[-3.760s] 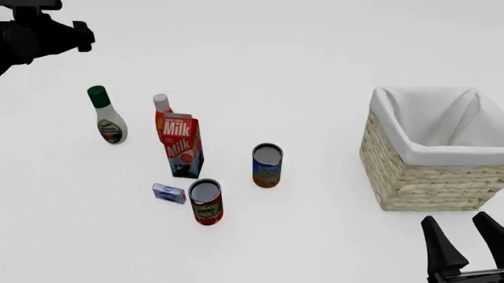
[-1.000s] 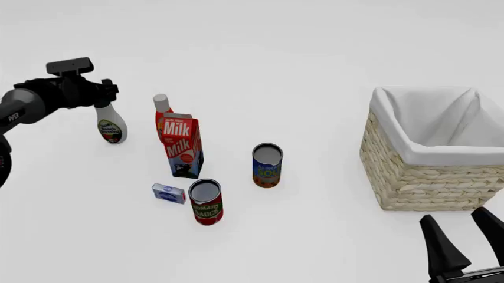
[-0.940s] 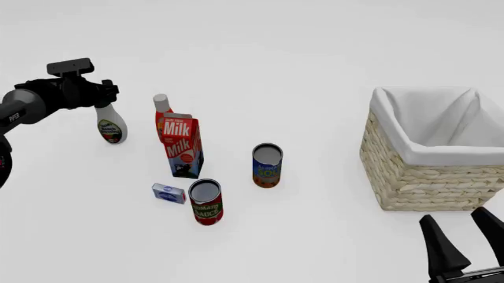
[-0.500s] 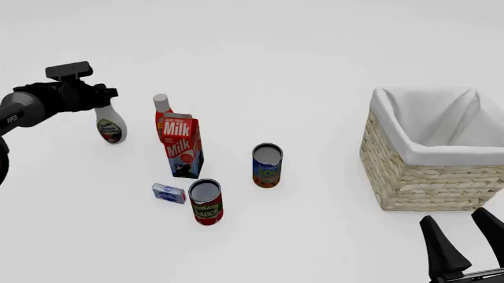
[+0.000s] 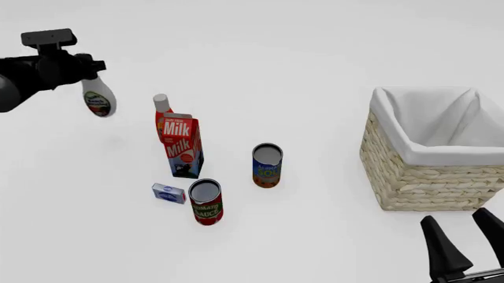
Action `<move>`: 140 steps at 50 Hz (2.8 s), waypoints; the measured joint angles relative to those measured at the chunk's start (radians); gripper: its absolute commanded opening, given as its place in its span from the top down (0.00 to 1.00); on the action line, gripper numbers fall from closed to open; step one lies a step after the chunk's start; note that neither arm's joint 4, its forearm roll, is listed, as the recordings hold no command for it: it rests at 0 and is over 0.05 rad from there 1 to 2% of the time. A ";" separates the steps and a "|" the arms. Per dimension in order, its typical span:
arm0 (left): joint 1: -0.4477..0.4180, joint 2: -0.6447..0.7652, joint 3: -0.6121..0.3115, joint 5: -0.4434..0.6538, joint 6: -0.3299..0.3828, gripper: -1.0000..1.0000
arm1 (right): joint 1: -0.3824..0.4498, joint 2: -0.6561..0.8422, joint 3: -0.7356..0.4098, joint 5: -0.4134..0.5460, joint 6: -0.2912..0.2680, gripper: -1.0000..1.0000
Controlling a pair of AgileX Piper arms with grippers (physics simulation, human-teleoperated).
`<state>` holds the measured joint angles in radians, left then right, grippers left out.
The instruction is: Pick the salad dressing and place it in the basket.
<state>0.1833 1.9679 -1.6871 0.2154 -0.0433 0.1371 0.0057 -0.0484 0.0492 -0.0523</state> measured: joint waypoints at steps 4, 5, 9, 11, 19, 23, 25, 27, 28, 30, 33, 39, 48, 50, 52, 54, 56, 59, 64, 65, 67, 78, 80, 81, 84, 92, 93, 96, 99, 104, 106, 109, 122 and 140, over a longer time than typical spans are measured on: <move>-0.026 -0.042 -0.034 0.034 0.004 1.00 | 0.002 0.000 -0.004 0.004 0.001 0.00; -0.034 -0.053 -0.045 0.044 0.005 1.00 | 0.002 -0.001 -0.005 0.005 0.001 0.00; -0.074 -0.102 -0.082 0.084 0.010 1.00 | 0.004 -0.002 -0.008 0.007 0.003 0.00; -0.100 -0.130 -0.095 0.103 0.012 1.00 | 0.005 -0.001 -0.008 0.007 0.003 0.00; -0.236 -0.250 -0.107 0.164 0.032 1.00 | 0.009 0.000 -0.010 0.004 0.005 0.00; -0.324 -0.310 -0.100 0.194 0.046 1.00 | 0.010 0.000 -0.010 0.003 0.006 0.00; -0.376 -0.341 -0.093 0.207 0.055 1.00 | 0.011 0.000 -0.010 0.002 0.006 0.00; -0.428 -0.369 -0.086 0.220 0.065 1.00 | 0.012 0.000 -0.009 0.001 0.006 0.00; -0.453 -0.382 -0.083 0.225 0.068 1.00 | 0.013 0.000 -0.009 0.000 0.006 0.00; -0.499 -0.404 -0.077 0.236 0.073 1.00 | 0.014 0.000 -0.008 -0.001 0.006 0.00; -0.565 -0.433 -0.064 0.246 0.076 1.00 | 0.015 -0.001 -0.007 -0.002 0.008 0.00; -0.690 -0.480 -0.022 0.251 0.073 1.00 | 0.017 -0.001 -0.007 -0.003 0.009 0.00; -0.857 -0.532 0.052 0.237 0.059 1.00 | 0.024 -0.001 -0.010 -0.002 0.009 0.00; -0.892 -0.542 0.069 0.232 0.055 1.00 | 0.025 -0.001 -0.012 -0.001 0.009 0.00; -0.926 -0.551 0.087 0.226 0.051 1.00 | 0.027 -0.001 -0.013 0.000 0.009 0.00; -0.960 -0.559 0.107 0.217 0.049 1.00 | 0.028 -0.002 -0.014 0.001 0.009 0.00; -0.990 -0.566 0.127 0.207 0.049 1.00 | 0.030 -0.002 -0.015 0.002 0.008 0.00; -1.029 -0.571 0.156 0.192 0.050 1.00 | 0.032 -0.001 -0.019 0.004 0.008 0.00; -1.076 -0.572 0.198 0.162 0.042 1.00 | 0.035 -0.001 -0.026 0.010 0.007 0.00; -1.084 -0.572 0.206 0.156 0.039 1.00 | 0.036 -0.001 -0.027 0.011 0.007 0.00; -1.098 -0.573 0.221 0.143 0.033 1.00 | 0.037 -0.001 -0.029 0.013 0.007 0.00; -1.150 -0.558 0.295 0.074 0.011 1.00 | 0.049 -0.001 -0.035 0.018 0.007 0.00; -1.155 -0.553 0.306 0.062 0.009 1.00 | 0.051 -0.001 -0.035 0.019 0.007 0.00; -1.157 -0.549 0.311 0.055 0.007 1.00 | 0.052 -0.001 -0.036 0.019 0.007 0.00; -1.161 -0.535 0.324 0.034 0.002 1.00 | 0.056 -0.001 -0.037 0.020 0.007 0.00; -1.157 -0.487 0.347 -0.020 -0.017 1.00 | 0.063 -0.001 -0.041 0.025 0.005 0.00; -1.156 -0.481 0.349 -0.027 -0.018 1.00 | 0.063 -0.001 -0.041 0.026 0.005 0.00; -1.151 -0.462 0.354 -0.045 -0.026 1.00 | 0.065 -0.001 -0.042 0.027 0.004 0.00; -1.148 -0.444 0.358 -0.060 -0.033 1.00 | 0.066 -0.001 -0.043 0.028 0.003 0.00; -1.143 -0.421 0.360 -0.079 -0.043 1.00 | 0.070 -0.001 -0.045 0.031 0.002 0.00; -1.143 -0.415 0.362 -0.085 -0.047 1.00 | 0.072 -0.001 -0.048 0.033 0.001 0.00; -1.143 -0.407 0.364 -0.094 -0.052 1.00 | 0.082 -0.002 -0.061 0.044 0.000 0.00; -1.152 -0.389 0.375 -0.119 -0.067 1.00 | 0.115 0.101 -0.193 0.138 -0.035 0.00; -1.157 -0.387 0.379 -0.127 -0.074 1.00 | 0.240 0.375 -0.451 0.301 -0.070 0.00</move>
<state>-0.9735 1.5814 -1.3081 0.0887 -0.1176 0.3772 0.3807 -0.4998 0.3501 -0.1224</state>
